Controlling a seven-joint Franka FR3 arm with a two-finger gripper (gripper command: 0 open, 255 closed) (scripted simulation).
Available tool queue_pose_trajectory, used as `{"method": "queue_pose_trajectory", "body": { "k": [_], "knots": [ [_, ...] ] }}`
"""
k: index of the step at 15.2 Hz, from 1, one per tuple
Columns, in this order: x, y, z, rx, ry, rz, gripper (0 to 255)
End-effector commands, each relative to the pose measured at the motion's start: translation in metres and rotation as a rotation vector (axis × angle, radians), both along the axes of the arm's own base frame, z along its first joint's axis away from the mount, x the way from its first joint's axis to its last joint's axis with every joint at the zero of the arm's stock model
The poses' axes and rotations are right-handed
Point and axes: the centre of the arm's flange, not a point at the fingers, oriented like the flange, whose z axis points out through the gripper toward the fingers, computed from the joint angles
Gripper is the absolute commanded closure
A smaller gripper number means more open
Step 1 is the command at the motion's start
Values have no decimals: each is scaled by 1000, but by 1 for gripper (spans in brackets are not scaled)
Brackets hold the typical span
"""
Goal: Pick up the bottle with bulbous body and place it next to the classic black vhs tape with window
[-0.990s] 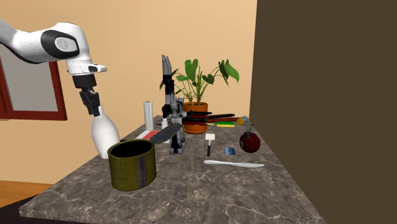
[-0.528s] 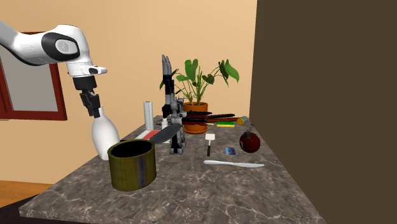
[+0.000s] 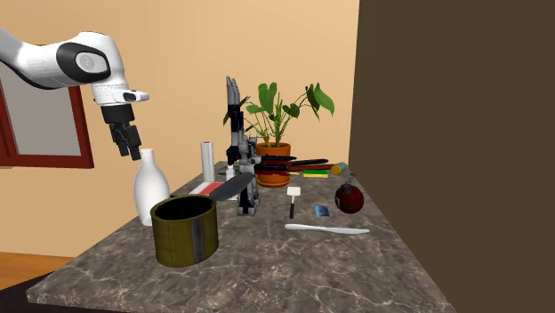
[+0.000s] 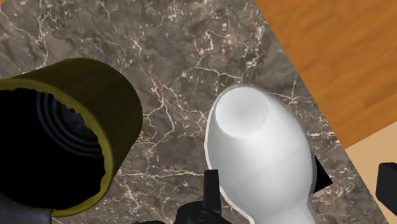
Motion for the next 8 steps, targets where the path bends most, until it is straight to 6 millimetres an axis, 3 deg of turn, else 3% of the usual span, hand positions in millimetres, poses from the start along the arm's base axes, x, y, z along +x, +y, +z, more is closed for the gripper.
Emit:
{"method": "queue_pose_trajectory", "body": {
  "k": [1,3,8],
  "knots": [
    [-2,-1,20,0,0,0,0],
    [-4,-1,44,0,0,0,0],
    [-4,-1,44,0,0,0,0]
  ]
}}
